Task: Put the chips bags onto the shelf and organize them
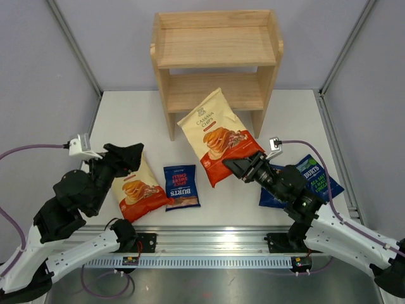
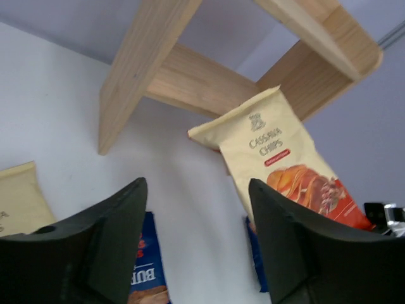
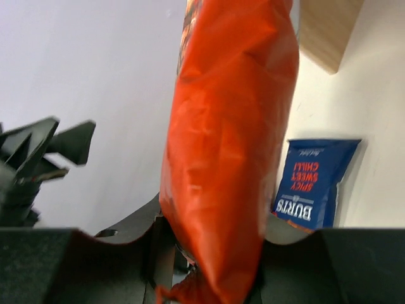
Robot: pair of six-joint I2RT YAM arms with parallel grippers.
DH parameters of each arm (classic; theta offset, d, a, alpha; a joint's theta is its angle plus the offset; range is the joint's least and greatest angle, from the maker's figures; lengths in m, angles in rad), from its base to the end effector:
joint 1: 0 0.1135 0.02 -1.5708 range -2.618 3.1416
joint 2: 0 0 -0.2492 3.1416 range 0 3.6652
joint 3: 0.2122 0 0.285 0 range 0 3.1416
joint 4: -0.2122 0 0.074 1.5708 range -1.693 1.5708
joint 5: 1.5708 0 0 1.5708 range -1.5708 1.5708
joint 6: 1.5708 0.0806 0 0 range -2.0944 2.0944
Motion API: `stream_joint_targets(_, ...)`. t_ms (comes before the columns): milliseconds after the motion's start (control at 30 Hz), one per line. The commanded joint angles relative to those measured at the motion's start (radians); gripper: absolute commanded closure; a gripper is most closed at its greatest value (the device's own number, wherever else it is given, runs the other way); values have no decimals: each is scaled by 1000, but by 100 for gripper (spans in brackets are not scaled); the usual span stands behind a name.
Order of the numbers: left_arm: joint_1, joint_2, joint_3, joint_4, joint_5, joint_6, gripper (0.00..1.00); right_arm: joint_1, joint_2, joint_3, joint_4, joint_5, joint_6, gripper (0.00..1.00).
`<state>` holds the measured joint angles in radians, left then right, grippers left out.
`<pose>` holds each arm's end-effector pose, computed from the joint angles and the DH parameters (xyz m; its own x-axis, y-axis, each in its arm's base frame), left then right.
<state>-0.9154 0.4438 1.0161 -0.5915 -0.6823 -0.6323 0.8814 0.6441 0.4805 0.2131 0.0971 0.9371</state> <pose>0.1215 -0.0746 0.4192 -0.1460 -0.5627 -0.8137 0.1795 0.7938 -0.5811 0.1710 0.1952 0.2846 -0.5506 0.5930 -0.5875 -0.4436 0.3883 0.8077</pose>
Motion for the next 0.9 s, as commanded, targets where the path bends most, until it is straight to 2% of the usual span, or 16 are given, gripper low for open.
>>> stream_joint_targets(0, 1, 113, 78, -192, -28, 17, 19, -48, 100, 118, 138, 63, -12, 96)
stream_joint_targets(133, 1, 167, 157, -286, 32, 77, 1, -142, 225, 185, 204, 26, 52, 96)
stream_joint_targets(267, 1, 176, 213, -343, 72, 129, 1, -202, 311, 224, 256, 30, 84, 96)
stream_joint_targets(433, 1, 113, 199, -373, 30, 175, 1, -213, 483, 279, 376, 87, 155, 95)
stream_joint_targets(700, 1, -25, 17, -303, -98, 227, 1, -213, 822, 467, 508, 226, 293, 95)
stream_joint_targets(867, 1, -100, -82, -252, -109, 226, 1, -196, 1002, 657, 438, 291, 333, 93)
